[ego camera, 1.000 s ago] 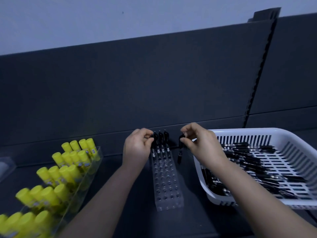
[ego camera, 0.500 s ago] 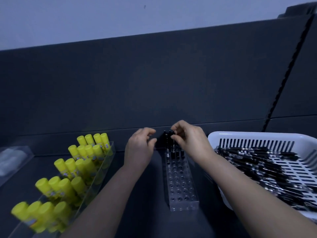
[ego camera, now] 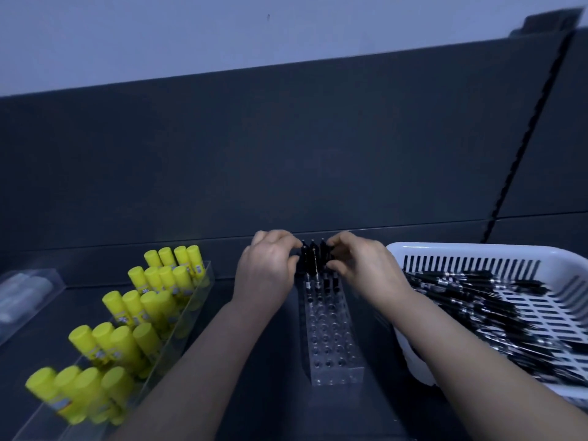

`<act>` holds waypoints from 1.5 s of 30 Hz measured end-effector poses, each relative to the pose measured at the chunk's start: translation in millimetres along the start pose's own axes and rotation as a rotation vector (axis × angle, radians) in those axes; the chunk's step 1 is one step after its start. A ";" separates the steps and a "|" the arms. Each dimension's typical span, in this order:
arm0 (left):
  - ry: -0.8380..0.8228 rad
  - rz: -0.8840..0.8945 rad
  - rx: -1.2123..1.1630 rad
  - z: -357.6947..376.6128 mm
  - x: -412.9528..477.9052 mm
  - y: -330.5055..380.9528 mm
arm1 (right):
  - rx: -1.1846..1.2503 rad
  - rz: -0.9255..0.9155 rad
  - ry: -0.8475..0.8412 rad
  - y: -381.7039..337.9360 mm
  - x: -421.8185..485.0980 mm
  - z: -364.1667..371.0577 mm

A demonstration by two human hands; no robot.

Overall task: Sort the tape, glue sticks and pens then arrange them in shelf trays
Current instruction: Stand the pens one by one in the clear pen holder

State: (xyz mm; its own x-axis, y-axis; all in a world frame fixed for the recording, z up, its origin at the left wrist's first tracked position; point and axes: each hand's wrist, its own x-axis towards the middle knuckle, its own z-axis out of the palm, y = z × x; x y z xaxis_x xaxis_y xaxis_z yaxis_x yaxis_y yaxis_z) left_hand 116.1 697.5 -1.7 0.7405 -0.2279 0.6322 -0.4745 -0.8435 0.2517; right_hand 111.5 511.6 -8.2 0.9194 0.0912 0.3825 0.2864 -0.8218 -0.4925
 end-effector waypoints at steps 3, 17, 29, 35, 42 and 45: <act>0.012 0.044 -0.044 2.9 7.9 29.5 | -0.081 0.028 0.027 23.0 -17.0 -25.7; -0.586 0.209 -0.080 102.3 23.2 187.1 | -0.410 0.484 0.054 169.0 -132.6 -146.4; -0.933 0.381 0.226 144.5 29.8 235.3 | -0.307 0.513 0.022 196.8 -148.3 -157.0; -0.543 0.176 -0.134 120.2 36.9 225.1 | -0.358 0.416 -0.178 187.8 -109.7 -134.8; -0.211 -0.125 -0.519 82.7 43.1 198.4 | -0.485 0.405 -0.325 184.2 -94.7 -113.5; -0.142 -0.214 -0.586 69.2 44.0 180.7 | -0.437 0.414 -0.260 178.8 -95.3 -120.4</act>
State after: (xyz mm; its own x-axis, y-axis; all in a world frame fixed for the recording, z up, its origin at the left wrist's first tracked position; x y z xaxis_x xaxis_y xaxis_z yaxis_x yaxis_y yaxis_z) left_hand 95.9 501.4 20.9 0.8846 -0.1795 0.4304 -0.4606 -0.4807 0.7461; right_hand 42.7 288.3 -38.6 0.9809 -0.1943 0.0009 -0.1911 -0.9659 -0.1744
